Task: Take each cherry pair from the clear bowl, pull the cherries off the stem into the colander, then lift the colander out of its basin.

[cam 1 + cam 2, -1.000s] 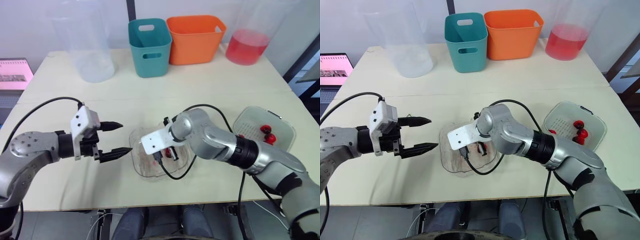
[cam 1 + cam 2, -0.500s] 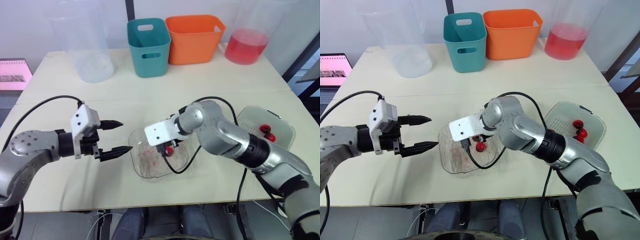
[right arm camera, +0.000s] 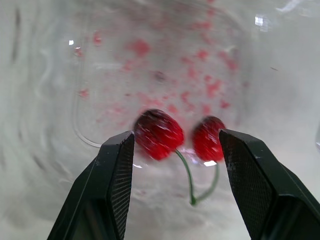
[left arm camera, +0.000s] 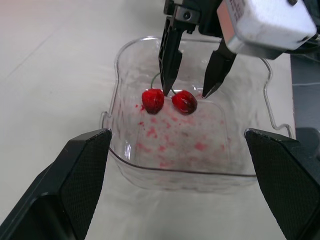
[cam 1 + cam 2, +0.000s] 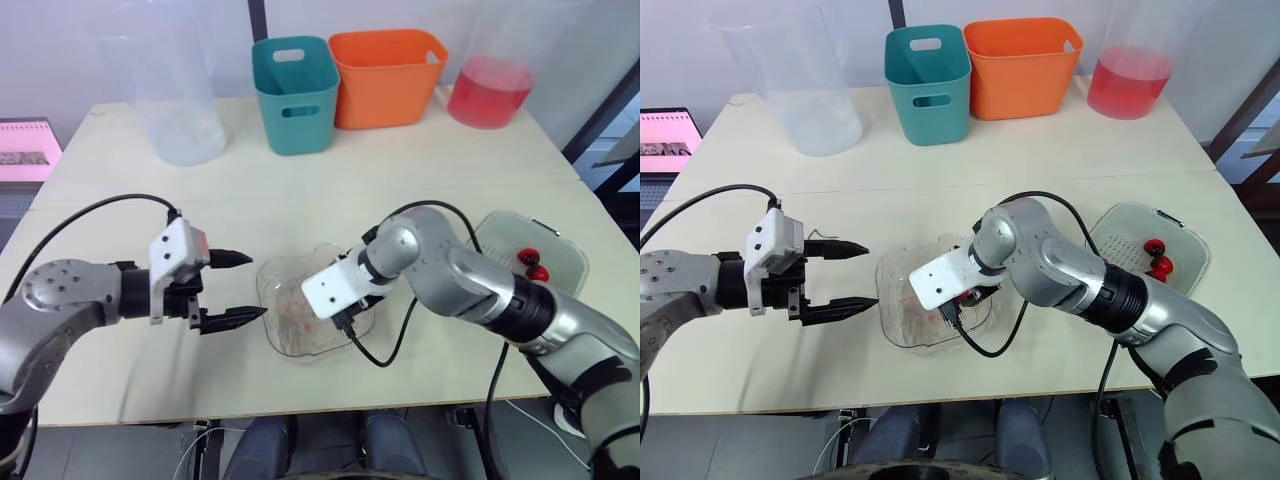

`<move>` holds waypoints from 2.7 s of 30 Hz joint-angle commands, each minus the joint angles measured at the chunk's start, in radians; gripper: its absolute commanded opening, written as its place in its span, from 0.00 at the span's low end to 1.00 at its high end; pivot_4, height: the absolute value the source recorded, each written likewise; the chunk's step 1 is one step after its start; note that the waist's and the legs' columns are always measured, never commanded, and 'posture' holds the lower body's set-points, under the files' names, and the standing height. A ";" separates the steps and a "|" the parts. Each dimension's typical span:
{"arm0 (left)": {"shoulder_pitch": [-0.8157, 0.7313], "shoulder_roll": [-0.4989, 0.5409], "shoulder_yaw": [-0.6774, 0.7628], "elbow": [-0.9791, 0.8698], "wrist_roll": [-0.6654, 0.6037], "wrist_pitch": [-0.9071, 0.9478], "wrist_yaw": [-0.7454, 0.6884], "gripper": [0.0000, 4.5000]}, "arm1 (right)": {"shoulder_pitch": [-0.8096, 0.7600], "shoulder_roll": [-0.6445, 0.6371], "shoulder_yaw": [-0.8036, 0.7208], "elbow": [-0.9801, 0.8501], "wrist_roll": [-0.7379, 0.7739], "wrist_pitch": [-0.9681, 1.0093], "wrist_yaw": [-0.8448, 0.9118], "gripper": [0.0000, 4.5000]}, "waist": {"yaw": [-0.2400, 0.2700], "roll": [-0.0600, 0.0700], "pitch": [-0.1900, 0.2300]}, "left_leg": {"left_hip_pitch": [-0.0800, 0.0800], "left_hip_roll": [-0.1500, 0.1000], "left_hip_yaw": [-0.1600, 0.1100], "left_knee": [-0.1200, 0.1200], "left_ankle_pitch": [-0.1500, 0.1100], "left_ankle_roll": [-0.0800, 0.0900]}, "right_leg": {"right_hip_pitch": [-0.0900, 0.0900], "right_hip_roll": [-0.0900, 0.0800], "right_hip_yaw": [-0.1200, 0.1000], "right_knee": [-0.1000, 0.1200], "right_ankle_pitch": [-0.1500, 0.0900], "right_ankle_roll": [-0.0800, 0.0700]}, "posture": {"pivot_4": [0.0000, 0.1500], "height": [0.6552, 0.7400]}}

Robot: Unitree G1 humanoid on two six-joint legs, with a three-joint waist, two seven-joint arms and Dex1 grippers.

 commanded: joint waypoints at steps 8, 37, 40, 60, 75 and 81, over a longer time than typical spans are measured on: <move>0.001 0.004 0.029 -0.060 -0.021 0.014 0.016 1.00 | 0.015 0.033 0.022 0.076 -0.087 -0.095 0.039 0.63 | -0.001 0.000 0.000 | 0.000 0.000 0.000 0.000 0.000 0.000 | 0.001 0.000 0.000 0.000 0.000 0.000 | 1.00 1.00; -0.021 -0.020 0.019 -0.010 -0.029 0.006 0.016 1.00 | 0.008 0.074 -0.143 -0.004 -0.038 -0.514 0.010 0.00 | 0.000 0.000 0.000 | 0.000 0.000 0.000 0.000 0.000 -0.001 | 0.000 0.001 0.000 0.000 0.000 0.000 | 1.00 1.00; -0.019 -0.018 0.024 -0.008 -0.032 0.009 0.012 1.00 | 0.014 0.096 -0.166 0.014 -0.003 -0.580 -0.019 0.00 | 0.000 0.000 0.000 | 0.000 0.000 0.000 0.000 0.000 -0.001 | 0.000 0.001 0.000 0.000 0.000 0.000 | 1.00 1.00; -0.006 0.039 0.043 0.027 -0.015 0.015 -0.039 1.00 | 0.089 0.038 -0.398 -0.011 0.070 -0.221 -0.019 0.58 | 0.001 0.000 0.000 | 0.000 0.000 0.000 0.000 0.000 -0.001 | 0.001 0.001 0.000 0.000 0.000 0.000 | 1.00 1.00; -0.018 0.107 0.027 0.054 0.033 -0.023 -0.125 1.00 | 0.125 0.269 -0.505 -0.180 0.545 1.036 -0.310 0.58 | 0.004 0.000 0.000 | 0.000 0.000 -0.001 0.000 -0.002 0.004 | 0.000 -0.001 0.000 0.000 0.000 -0.001 | 1.00 1.00; -0.026 0.096 0.022 0.050 0.035 -0.018 -0.121 1.00 | 0.159 0.302 -0.503 -0.070 0.696 1.036 -0.502 0.58 | 0.002 0.000 0.000 | 0.000 0.000 -0.001 0.000 -0.001 0.002 | 0.000 -0.001 0.000 0.000 0.000 0.000 | 1.00 1.00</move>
